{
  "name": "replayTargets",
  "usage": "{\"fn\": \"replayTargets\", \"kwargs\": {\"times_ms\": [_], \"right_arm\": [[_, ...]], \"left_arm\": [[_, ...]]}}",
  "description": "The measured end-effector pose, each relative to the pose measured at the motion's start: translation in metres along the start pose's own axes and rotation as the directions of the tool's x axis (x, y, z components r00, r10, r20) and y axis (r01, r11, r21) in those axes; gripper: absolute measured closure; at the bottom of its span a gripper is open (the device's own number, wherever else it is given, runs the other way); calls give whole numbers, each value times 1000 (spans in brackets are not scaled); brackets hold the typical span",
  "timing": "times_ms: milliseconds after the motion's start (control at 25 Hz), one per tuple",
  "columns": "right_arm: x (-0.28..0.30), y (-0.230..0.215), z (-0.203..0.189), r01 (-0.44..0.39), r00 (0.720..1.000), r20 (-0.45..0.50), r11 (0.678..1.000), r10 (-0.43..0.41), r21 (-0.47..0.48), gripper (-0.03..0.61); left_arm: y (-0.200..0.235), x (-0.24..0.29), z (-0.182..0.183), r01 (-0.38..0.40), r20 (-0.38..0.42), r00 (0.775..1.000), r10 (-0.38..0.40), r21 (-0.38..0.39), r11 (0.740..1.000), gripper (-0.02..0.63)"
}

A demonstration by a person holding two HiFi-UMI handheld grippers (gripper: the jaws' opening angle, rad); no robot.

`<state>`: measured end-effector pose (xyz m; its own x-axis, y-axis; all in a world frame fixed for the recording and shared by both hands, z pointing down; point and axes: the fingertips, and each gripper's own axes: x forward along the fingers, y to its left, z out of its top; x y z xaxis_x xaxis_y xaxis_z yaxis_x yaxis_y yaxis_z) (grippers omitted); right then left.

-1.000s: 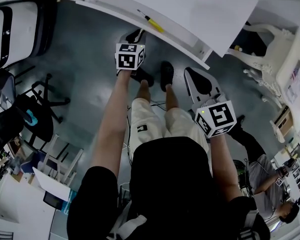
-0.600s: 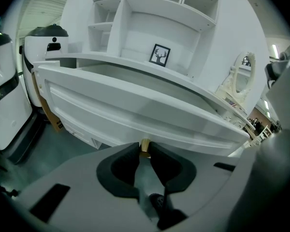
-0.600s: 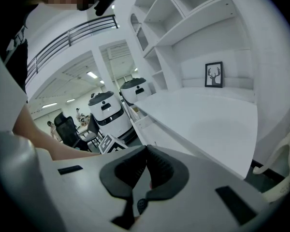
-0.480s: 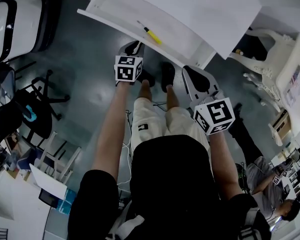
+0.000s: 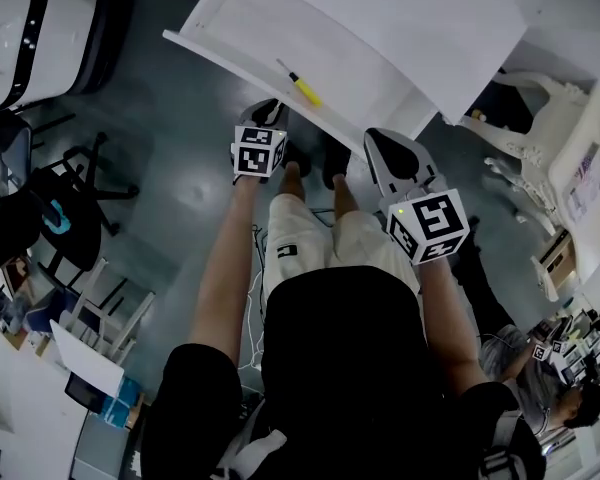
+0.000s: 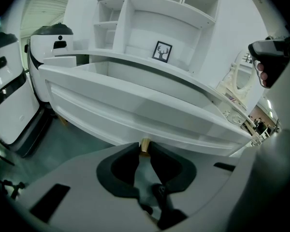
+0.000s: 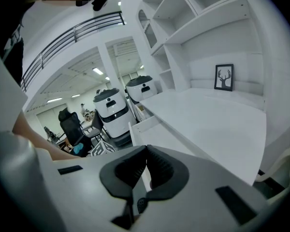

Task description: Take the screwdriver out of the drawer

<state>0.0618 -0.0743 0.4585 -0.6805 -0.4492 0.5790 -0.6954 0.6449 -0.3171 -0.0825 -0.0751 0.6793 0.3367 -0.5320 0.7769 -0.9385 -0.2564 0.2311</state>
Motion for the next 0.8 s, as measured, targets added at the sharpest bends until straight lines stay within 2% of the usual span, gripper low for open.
{"fn": "replayTargets", "kwargs": {"times_ms": [440,800], "right_arm": [[7,17,3,-20,999,-37,999,19,-27,561],[10,38,6,-41,998,-59,998,38,-54,561]], "left_arm": [[9,-23,-29,-15,-33,999,15,0,1000,529],[11,-34,-35,-16,-22,1000,15,-56,998,525]]}}
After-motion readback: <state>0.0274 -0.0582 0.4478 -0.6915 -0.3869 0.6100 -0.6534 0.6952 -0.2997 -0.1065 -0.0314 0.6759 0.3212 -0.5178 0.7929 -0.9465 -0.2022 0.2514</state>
